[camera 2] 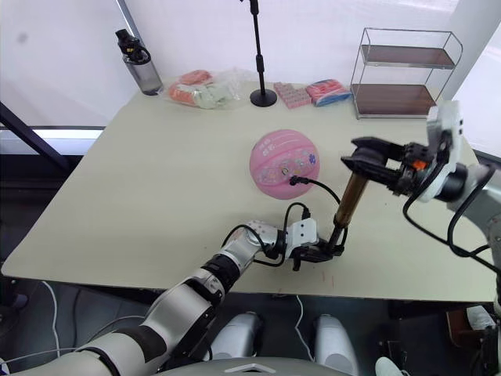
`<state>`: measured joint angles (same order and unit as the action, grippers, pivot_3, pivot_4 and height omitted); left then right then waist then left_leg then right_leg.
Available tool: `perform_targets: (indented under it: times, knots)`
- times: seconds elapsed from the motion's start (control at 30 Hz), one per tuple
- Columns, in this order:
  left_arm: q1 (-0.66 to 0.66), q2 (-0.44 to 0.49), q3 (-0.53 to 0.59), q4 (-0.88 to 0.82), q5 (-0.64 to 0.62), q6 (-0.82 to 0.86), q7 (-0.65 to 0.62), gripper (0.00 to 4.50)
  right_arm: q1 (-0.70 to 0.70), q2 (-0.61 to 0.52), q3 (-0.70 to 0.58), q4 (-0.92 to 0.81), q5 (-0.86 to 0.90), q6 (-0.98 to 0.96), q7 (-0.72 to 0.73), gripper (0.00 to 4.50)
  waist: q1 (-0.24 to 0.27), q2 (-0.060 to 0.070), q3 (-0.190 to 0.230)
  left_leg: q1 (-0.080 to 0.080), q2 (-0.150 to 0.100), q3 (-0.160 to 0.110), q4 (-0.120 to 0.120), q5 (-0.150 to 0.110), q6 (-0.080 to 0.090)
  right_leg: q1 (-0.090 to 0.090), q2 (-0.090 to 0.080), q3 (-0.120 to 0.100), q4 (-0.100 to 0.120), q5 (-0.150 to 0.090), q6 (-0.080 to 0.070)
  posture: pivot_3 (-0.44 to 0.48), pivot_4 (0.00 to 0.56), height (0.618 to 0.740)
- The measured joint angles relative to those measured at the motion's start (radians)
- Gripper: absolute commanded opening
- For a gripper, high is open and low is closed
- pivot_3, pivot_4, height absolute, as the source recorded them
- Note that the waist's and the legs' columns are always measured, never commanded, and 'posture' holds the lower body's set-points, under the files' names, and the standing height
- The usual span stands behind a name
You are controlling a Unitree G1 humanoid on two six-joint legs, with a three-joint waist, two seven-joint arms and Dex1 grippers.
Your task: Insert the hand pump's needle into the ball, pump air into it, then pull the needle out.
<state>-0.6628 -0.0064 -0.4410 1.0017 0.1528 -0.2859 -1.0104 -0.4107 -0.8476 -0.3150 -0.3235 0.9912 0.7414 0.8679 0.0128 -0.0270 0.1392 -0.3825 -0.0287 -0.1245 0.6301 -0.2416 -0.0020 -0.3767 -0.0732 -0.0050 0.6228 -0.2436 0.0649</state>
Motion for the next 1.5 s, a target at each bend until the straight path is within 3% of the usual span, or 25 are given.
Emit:
perform_targets:
  times: [0.5, 0.77, 1.03, 1.5]
  knots:
    - [-0.003, -0.006, 0.0, -0.003, 0.0, -0.009, -0.002, 1.03, -0.096, -0.043, -0.01, 0.086, 0.045, 0.1, -0.014, 1.92, 0.001, 0.005, 0.007, -0.003, -0.002, 0.0, 0.001, 0.003, 0.004, -0.002, -0.001, 0.0, 0.0, 0.001, 0.001, 0.0, 0.15, 0.731]
    - [0.004, 0.0, -0.004, -0.002, 0.001, -0.009, 0.003, 1.03, 0.124, 0.043, -0.03, -0.046, -0.055, -0.076, -0.001, 1.92, 0.001, -0.003, 0.001, -0.002, -0.001, -0.001, 0.001, 0.0, 0.001, 0.0, -0.001, -0.002, 0.0, 0.002, 0.004, 0.0, 0.15, 0.731]
    - [0.01, 0.005, -0.006, -0.001, 0.003, -0.009, 0.003, 1.03, 0.328, 0.164, 0.061, -0.102, -0.2, -0.246, -0.009, 1.92, -0.001, -0.006, -0.007, 0.0, 0.0, -0.001, 0.0, 0.0, 0.0, 0.0, 0.0, -0.001, 0.0, 0.0, 0.0, 0.0, 0.15, 0.731]
    - [0.011, 0.008, -0.006, 0.008, 0.009, -0.009, 0.006, 1.03, 0.431, 0.284, 0.22, 0.011, -0.409, -0.474, 0.006, 1.92, -0.002, -0.007, -0.012, 0.002, 0.002, -0.001, -0.001, 0.0, -0.001, 0.001, 0.002, -0.001, 0.0, -0.001, -0.001, 0.0, 0.15, 0.731]
